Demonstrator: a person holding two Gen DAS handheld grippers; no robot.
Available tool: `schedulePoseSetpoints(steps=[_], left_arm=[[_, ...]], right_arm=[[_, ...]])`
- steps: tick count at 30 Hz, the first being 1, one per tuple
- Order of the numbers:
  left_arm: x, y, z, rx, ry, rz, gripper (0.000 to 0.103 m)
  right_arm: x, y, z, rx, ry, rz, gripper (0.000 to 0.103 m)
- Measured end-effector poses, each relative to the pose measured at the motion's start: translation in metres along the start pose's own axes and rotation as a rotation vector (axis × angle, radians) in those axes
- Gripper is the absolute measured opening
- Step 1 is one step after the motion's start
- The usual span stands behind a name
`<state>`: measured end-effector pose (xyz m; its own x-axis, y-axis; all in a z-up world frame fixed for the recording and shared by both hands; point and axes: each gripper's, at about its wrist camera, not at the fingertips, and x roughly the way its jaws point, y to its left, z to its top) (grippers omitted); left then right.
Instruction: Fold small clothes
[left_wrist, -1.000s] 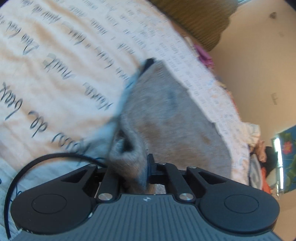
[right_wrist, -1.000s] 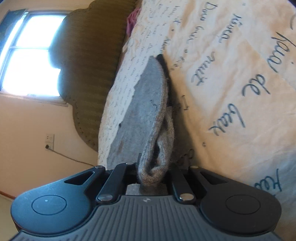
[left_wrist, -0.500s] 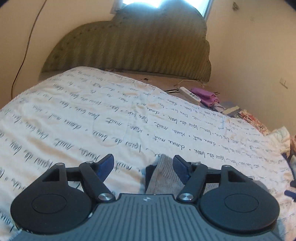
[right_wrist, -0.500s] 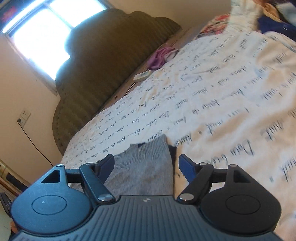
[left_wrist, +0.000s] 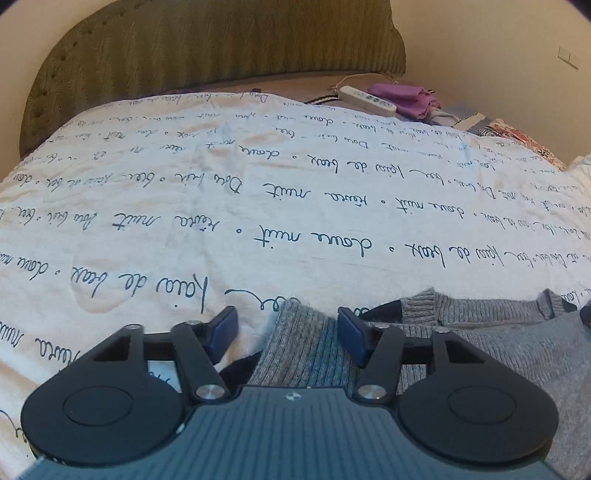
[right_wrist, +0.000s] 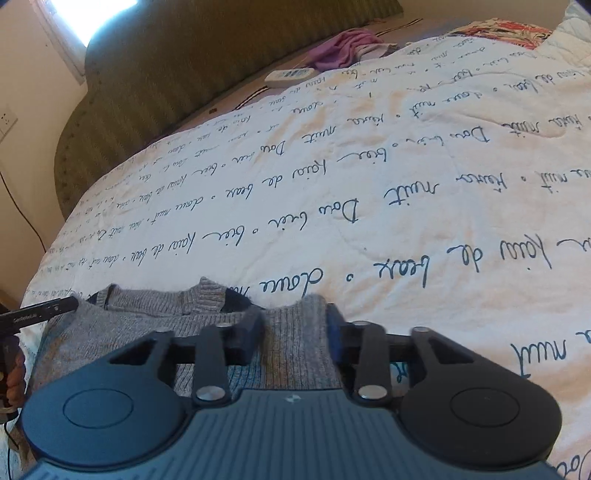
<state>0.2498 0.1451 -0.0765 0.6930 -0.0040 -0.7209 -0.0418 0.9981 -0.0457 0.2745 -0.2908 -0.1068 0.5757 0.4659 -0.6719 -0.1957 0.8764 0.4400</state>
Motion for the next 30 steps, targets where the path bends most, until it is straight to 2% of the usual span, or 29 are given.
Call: schedulePoseSetpoints(steps=[1,2,5,8,11,14,15,17,18,20,22,23,24,25,26,27,28,30], left_arm=[[0.000,-0.001,0.001,0.014,-0.005,-0.021,0.015],[0.000,-0.005,0.002,0.035,-0.019,-0.038,0.002],[-0.011,-0.016,0.004,0.106,-0.090,-0.024,0.004],[-0.019,-0.013,0.011,0.098,-0.149,0.002,0.004],[-0.003,-0.007,0.013,0.076,-0.084,0.051,0.004],[0.011,-0.005,0.004,0.089,-0.036,0.092,0.005],[0.008,-0.005,0.002,0.088,-0.046,0.095,0.007],[-0.006,-0.005,0.001,0.085,-0.072,0.106,0.023],[-0.017,-0.008,0.002,0.088,-0.094,0.110,0.024],[-0.044,-0.016,0.001,0.100,-0.156,0.121,0.038],[-0.071,-0.034,-0.003,0.130,-0.214,0.080,0.075],[-0.079,-0.045,-0.006,0.155,-0.238,0.049,0.079],[-0.083,-0.057,-0.010,0.189,-0.252,0.025,0.081],[-0.081,-0.070,-0.014,0.232,-0.248,0.007,0.081],[-0.075,-0.082,-0.018,0.270,-0.232,0.000,0.081],[-0.066,-0.090,-0.022,0.290,-0.211,0.006,0.081],[-0.055,-0.095,-0.027,0.291,-0.179,0.017,0.078],[-0.030,-0.093,-0.033,0.265,-0.084,0.039,0.071]], right_arm=[[0.001,0.003,0.001,-0.014,0.002,0.003,0.019],[0.001,0.003,0.001,-0.018,0.001,0.007,0.012],[-0.011,-0.001,0.004,0.010,-0.057,0.029,0.007],[-0.022,-0.012,0.007,0.063,-0.116,0.035,0.007],[-0.014,-0.024,0.002,0.089,-0.096,-0.017,0.006],[-0.007,-0.031,-0.003,0.132,-0.094,-0.008,0.005],[-0.008,-0.031,-0.003,0.145,-0.100,-0.004,0.006],[-0.014,-0.031,-0.001,0.173,-0.104,-0.010,0.008],[-0.020,-0.030,0.001,0.181,-0.105,-0.032,0.009],[-0.037,-0.021,0.003,0.162,-0.146,-0.060,0.009],[-0.054,-0.005,0.001,0.131,-0.196,-0.036,0.010],[-0.058,0.007,0.000,0.103,-0.198,-0.017,0.012],[-0.057,0.021,-0.002,0.063,-0.187,-0.006,0.015],[-0.053,0.036,-0.005,0.013,-0.176,-0.009,0.025],[-0.047,0.049,-0.009,-0.032,-0.168,-0.018,0.038],[-0.038,0.061,-0.012,-0.079,-0.157,-0.030,0.047],[-0.029,0.068,-0.016,-0.112,-0.146,-0.048,0.063],[-0.012,0.074,-0.022,-0.130,-0.130,-0.087,0.064]])
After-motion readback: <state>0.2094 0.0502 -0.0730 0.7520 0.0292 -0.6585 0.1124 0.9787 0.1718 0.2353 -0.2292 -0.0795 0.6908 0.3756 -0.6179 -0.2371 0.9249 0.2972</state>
